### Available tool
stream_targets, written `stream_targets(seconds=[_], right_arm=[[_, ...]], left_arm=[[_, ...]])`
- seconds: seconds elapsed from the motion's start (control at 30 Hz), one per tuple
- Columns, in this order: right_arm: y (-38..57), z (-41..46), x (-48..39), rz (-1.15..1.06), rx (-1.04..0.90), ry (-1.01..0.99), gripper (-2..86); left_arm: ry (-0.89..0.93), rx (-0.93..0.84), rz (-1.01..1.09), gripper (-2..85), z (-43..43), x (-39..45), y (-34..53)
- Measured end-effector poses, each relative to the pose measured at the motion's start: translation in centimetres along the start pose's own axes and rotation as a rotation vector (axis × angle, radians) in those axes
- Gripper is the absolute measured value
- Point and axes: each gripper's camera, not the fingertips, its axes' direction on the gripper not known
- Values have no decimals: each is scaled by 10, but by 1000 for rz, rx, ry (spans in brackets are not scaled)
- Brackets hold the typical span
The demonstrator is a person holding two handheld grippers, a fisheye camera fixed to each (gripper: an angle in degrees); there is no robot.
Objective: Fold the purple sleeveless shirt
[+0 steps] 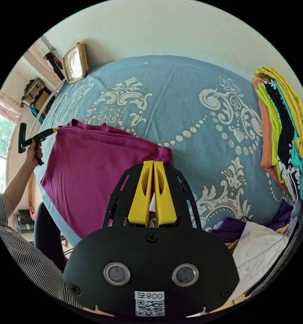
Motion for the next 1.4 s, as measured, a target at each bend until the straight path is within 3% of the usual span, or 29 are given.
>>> stream_targets(seconds=[0.13,0.33,0.5,0.63,0.8,0.87,1.03,1.17,1.4], right_arm=[[10,-4,8,-7,-24,-20,2],[48,-9,6,-20,73,29,2],[73,-12,1,-50,103,98,1],[92,-17,14,-20,118,61,1],[113,-22,20,-18,121,89,0],[120,-27,32,21,100,55,1],[147,-56,67,132,78,-83,2],[216,-92,85,176,139,-166,6],[346,-99,106,286,59,-344,35]], left_arm=[[-24,37,47,1,-19,4,5],[-21,45,-44,1,-19,-17,19],[176,144,-308,1,-26,-77,36],[274,195,-327,1,-40,-93,48],[152,-104,-121,1,-16,-57,52],[114,-84,-100,2,-20,-52,54],[222,-16,-138,6,-54,-50,69],[171,-77,-131,20,-81,-48,118],[216,-151,-293,63,-108,-63,222]])
